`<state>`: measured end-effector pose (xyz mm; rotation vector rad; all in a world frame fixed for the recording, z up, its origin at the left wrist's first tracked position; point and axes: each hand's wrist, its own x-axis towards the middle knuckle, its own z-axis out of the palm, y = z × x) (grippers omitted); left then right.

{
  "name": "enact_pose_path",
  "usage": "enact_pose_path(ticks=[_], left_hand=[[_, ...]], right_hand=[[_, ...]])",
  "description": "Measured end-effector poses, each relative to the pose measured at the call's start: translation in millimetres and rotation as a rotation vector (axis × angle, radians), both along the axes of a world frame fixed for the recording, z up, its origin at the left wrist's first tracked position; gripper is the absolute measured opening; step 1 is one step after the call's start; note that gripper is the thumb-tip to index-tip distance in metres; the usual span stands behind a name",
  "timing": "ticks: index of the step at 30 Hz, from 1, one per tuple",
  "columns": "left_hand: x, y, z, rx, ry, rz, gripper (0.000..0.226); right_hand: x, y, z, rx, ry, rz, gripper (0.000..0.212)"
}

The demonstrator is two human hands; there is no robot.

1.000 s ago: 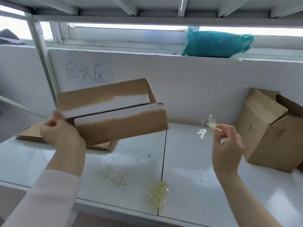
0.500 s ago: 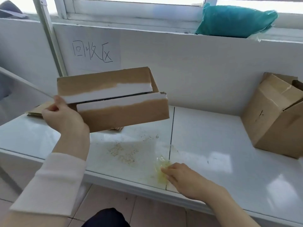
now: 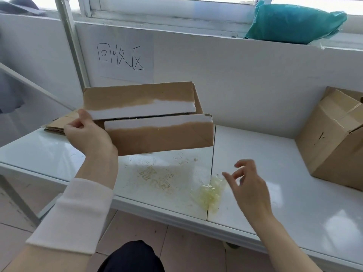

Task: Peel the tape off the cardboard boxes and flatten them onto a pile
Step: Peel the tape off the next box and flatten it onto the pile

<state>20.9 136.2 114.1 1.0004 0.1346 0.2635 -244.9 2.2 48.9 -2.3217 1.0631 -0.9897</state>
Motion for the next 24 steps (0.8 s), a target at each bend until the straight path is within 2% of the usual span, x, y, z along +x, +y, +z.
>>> enact_pose_path(ticks=[3, 7, 9, 12, 15, 16, 17, 19, 20, 21, 22, 24], left_hand=[[-1, 2, 0, -0.006, 0.000, -0.015, 0.022], [-5, 5, 0, 0.048, 0.002, -0.007, 0.022], [-4, 8, 0, 0.074, 0.004, -0.006, 0.022], [-3, 10, 0, 0.076, 0.015, -0.015, 0.021], [-5, 8, -2, 0.090, 0.020, -0.007, 0.022], [-6, 7, -1, 0.093, 0.017, -0.008, 0.023], [-7, 6, -2, 0.094, 0.021, -0.013, 0.023], [-10, 3, -3, 0.097, 0.035, -0.028, 0.024], [-11, 3, -3, 0.106, 0.037, -0.036, 0.024], [-11, 2, -3, 0.114, 0.033, -0.045, 0.024], [-12, 3, -3, 0.119, 0.021, -0.052, 0.024], [-12, 4, -1, 0.145, -0.014, -0.062, 0.023]], right_hand=[[2, -4, 1, -0.136, -0.036, 0.017, 0.012], [3, -7, -2, -0.411, -0.075, 0.044, 0.013], [7, -7, -2, -0.478, -0.059, 0.126, 0.011], [11, -2, 1, -0.378, -0.128, 0.218, 0.012], [10, -2, 7, -0.215, -0.368, 0.127, 0.006], [9, -3, 8, -0.141, -0.372, 0.092, 0.008], [9, -5, 5, -0.034, -0.295, 0.101, 0.010], [12, -5, -10, 0.120, 0.135, 0.161, 0.003], [12, -2, -18, 0.135, 0.272, 0.137, 0.006], [11, -1, -20, 0.126, 0.244, 0.085, 0.012], [11, -1, -14, 0.086, 0.059, 0.023, 0.018], [15, 8, 18, -0.143, -0.285, -0.015, 0.032]])
